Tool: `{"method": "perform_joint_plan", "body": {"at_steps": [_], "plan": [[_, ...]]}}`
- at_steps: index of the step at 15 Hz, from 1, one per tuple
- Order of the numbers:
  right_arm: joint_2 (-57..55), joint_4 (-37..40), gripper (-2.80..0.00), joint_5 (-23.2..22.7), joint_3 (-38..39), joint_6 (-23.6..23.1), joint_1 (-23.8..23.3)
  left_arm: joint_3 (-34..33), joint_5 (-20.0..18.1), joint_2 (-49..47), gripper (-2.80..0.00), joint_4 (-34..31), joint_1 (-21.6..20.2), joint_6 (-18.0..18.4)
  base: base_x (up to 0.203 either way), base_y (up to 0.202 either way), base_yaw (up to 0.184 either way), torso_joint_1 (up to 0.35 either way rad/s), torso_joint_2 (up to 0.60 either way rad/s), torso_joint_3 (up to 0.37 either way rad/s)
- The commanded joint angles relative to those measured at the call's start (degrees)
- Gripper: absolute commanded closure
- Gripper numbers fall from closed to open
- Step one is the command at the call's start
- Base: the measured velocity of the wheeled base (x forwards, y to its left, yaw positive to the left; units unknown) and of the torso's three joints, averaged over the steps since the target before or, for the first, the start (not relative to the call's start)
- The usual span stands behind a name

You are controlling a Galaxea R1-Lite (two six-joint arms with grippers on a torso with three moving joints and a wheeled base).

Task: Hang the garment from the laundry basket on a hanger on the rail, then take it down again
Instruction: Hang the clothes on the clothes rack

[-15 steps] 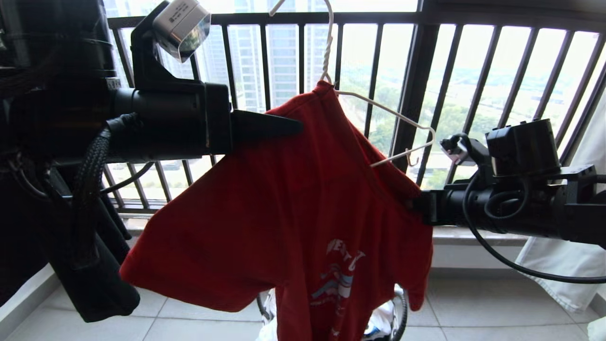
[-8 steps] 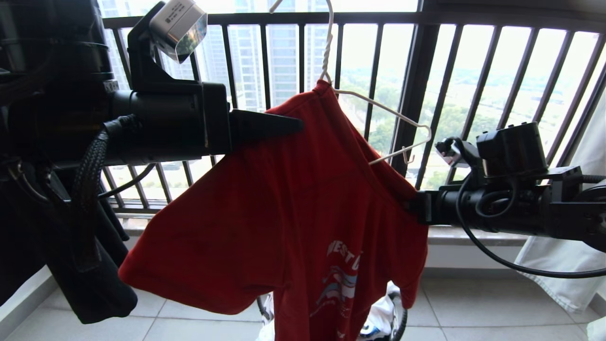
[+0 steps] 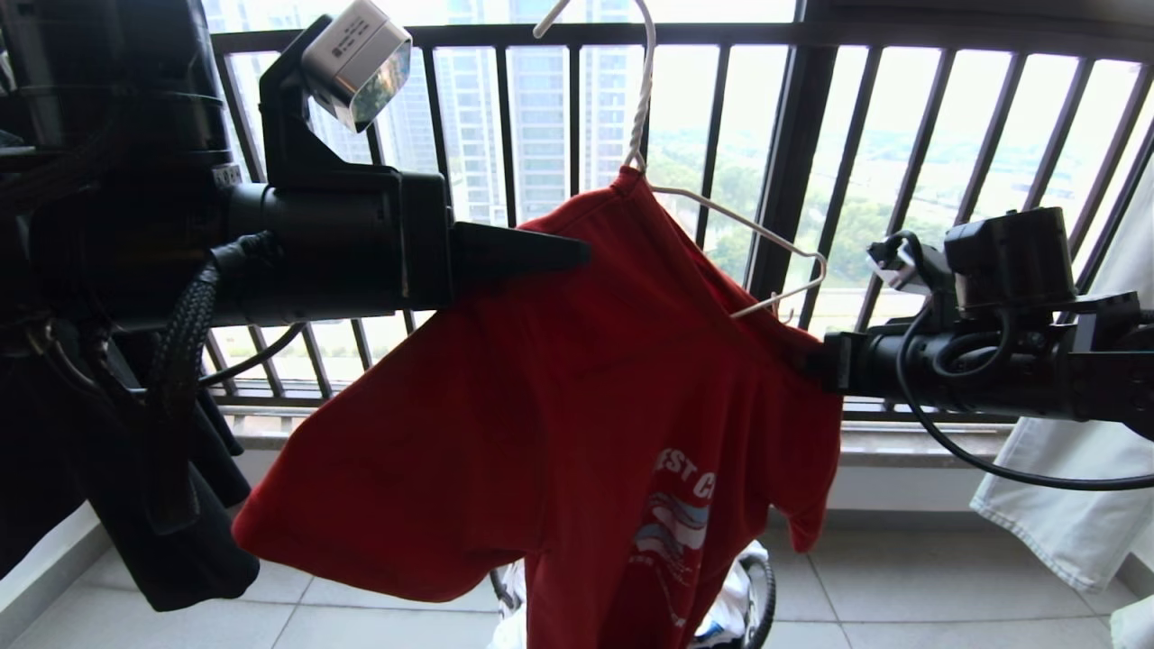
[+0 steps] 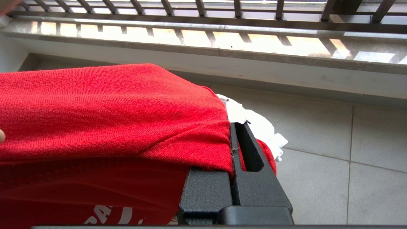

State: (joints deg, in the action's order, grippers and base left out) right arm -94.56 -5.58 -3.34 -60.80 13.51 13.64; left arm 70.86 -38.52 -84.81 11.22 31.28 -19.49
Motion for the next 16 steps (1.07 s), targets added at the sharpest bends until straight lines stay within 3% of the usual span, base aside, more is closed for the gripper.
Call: {"method": "perform_joint_plan", "body": {"at_steps": [1,7,16], "plan": [[0.0,0.0,0.0,-0.1,-0.4,0.0,-0.9,-0.1,-0.1,-0.7,0.0,0.1,0.1,-0.1,0.0,0.0,0.0,0.0,0.0,0.0],[0.4,3.1,0.0,-2.3,-2.2,0.0,-2.8,-0.4,-0.1,-1.8,0.0,-0.1,2.2,0.0,0.0,0.0,0.0,0.0,0.0,0.0],[-4.9,3.2,0.0,-3.8,-1.6,0.1,-1.2,-0.7,-0.1,-0.5,0.0,0.3,2.2,0.0,0.0,0.0,0.0,0.0,0.0,0.0]]}}
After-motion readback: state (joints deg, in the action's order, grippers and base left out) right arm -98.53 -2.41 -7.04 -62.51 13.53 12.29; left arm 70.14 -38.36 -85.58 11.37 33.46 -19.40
